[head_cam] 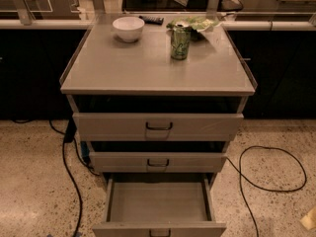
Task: Close bottom drawer
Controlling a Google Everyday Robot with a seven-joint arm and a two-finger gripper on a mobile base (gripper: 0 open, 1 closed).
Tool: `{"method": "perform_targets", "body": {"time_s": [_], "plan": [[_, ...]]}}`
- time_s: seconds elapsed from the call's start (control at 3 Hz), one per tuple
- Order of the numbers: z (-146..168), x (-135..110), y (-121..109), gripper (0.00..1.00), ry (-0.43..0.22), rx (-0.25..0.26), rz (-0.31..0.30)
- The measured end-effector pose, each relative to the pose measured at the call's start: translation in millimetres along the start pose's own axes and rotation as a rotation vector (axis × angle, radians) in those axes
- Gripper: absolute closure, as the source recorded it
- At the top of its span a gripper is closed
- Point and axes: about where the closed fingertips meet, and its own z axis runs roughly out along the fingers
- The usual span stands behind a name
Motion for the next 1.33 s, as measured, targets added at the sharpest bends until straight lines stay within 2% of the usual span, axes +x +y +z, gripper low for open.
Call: {"method": "perform_targets", "body": {"time_s": [0.33,0.67,1.0,1.33], "plan": [[10,10,12,0.00,-0.009,-0.011,0.001],[34,17,28,0.00,-0.019,-0.031,0.024],[70,19,46,0.00,-0.003,-0.054,0.020],[101,15,59,0.00,0.019,-0.104,-0.017]]}}
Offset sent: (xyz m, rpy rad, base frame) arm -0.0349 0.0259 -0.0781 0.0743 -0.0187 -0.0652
